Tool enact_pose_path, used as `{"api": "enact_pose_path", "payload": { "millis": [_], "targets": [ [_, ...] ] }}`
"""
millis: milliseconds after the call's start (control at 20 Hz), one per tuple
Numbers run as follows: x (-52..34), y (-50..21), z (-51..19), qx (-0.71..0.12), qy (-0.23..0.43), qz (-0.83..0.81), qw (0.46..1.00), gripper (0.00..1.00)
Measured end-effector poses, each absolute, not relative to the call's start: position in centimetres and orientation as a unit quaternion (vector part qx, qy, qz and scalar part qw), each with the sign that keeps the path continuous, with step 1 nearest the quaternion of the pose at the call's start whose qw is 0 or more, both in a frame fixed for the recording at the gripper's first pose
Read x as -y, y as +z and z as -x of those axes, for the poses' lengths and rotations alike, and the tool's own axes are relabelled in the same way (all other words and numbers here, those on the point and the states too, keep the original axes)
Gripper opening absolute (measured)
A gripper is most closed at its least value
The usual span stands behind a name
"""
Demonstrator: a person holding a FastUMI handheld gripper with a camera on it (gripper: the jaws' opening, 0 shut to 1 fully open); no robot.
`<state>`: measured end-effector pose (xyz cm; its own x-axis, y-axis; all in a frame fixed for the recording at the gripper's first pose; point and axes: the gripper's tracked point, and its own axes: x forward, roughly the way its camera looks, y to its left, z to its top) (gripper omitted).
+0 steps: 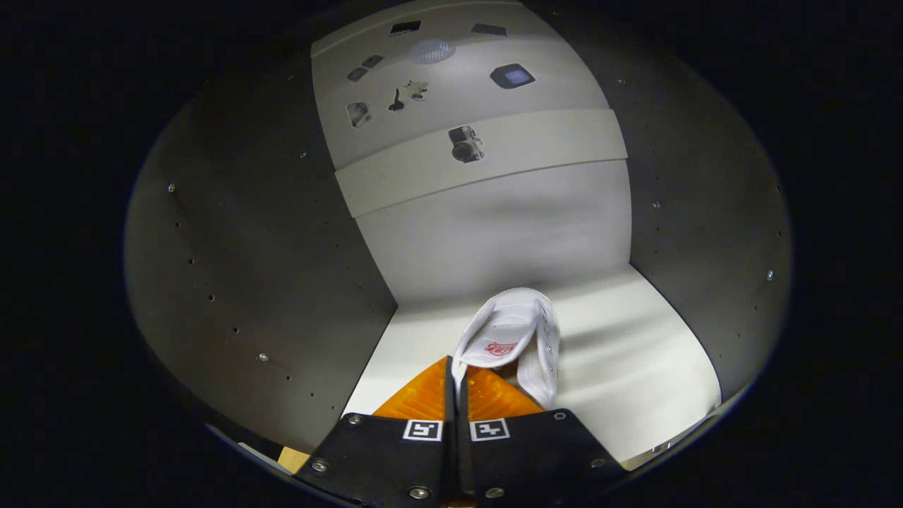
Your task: Open the shoe cabinet door, grab the shoes and put them into the shoe cabinet, then close the shoe cabinet door.
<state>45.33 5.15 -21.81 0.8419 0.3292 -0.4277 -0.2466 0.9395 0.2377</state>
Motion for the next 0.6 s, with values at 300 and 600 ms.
{"api": "enact_pose_path", "payload": {
  "millis": [300,600],
  "targets": [
    [-5.2,-22.1,-46.3,-0.237,0.141,-0.088,0.957,0.02],
    [-5.1,-20.9,-45.0,-0.226,0.124,-0.09,0.962,0.27]
  ]
}}
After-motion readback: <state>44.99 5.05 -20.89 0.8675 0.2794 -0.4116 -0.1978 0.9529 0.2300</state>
